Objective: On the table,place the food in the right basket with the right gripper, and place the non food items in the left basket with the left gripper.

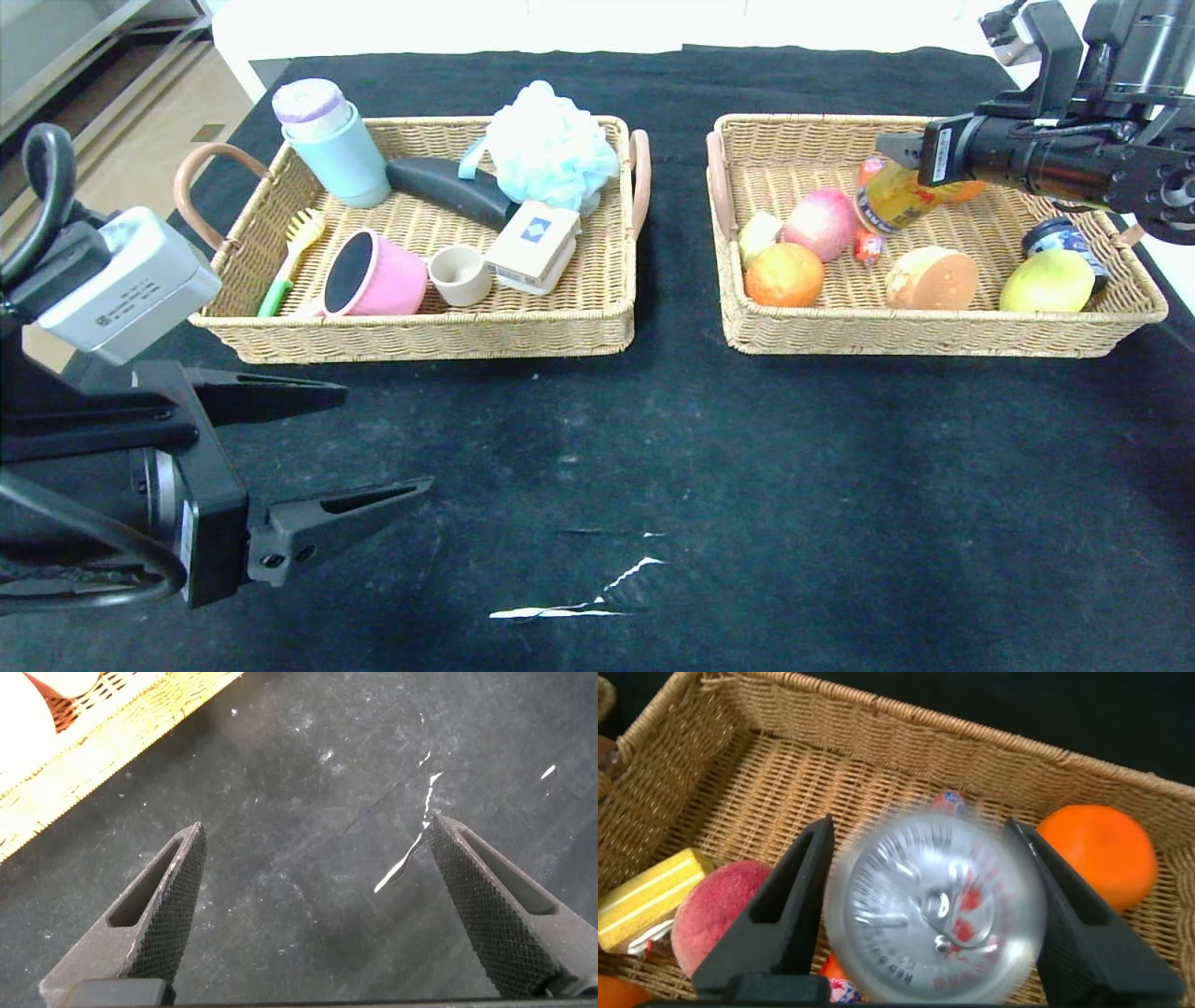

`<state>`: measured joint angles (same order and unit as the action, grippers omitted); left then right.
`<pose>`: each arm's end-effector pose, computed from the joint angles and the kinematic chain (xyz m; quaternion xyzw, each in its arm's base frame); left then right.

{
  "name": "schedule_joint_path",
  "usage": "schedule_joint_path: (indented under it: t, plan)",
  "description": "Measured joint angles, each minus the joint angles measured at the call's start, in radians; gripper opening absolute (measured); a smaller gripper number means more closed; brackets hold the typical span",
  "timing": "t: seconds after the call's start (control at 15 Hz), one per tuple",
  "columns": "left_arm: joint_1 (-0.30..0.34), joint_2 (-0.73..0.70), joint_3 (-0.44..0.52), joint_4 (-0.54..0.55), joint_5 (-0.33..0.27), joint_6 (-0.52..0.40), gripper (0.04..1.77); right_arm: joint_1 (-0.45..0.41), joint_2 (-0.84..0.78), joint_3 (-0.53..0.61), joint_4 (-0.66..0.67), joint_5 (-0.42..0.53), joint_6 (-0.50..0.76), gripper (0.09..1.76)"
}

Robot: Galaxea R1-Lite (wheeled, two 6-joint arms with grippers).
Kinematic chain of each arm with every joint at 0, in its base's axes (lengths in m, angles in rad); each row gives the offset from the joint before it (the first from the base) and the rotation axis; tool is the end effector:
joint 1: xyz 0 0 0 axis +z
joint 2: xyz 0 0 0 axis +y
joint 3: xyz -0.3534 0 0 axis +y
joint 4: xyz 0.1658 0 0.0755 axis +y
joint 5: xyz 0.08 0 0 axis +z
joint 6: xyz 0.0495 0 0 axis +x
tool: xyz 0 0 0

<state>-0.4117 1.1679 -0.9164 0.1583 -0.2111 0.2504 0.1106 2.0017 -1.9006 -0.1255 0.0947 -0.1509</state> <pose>0.1412 -0.0730 0.3058 0.1366 0.1634 -0.3229 0.9222 0.4462 0.0543 0.3826 -0.0749 -0.0199 0.1013 0.9918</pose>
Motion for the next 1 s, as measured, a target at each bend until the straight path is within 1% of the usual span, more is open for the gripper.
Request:
schedule_joint_path:
  t: [0.27, 0.47, 0.87, 1.0]
  plan:
    - [0.000, -0.001, -0.001, 0.000, 0.000, 0.000, 1.72, 0.000, 0.000, 0.001, 0.003, -0.002, 0.002, 1.49]
    - [0.000, -0.001, -0.001, 0.000, 0.001, 0.000, 1.72, 0.000, 0.000, 0.001, 0.003, -0.003, 0.004, 1.56]
    - [0.000, -0.003, -0.001, -0.004, 0.002, -0.003, 1.72, 0.002, -0.006, 0.019, 0.006, -0.009, 0.051, 1.64]
    - [0.001, -0.005, -0.002, -0.004, 0.004, -0.004, 1.72, 0.003, -0.027, 0.033, 0.038, -0.004, 0.050, 1.66]
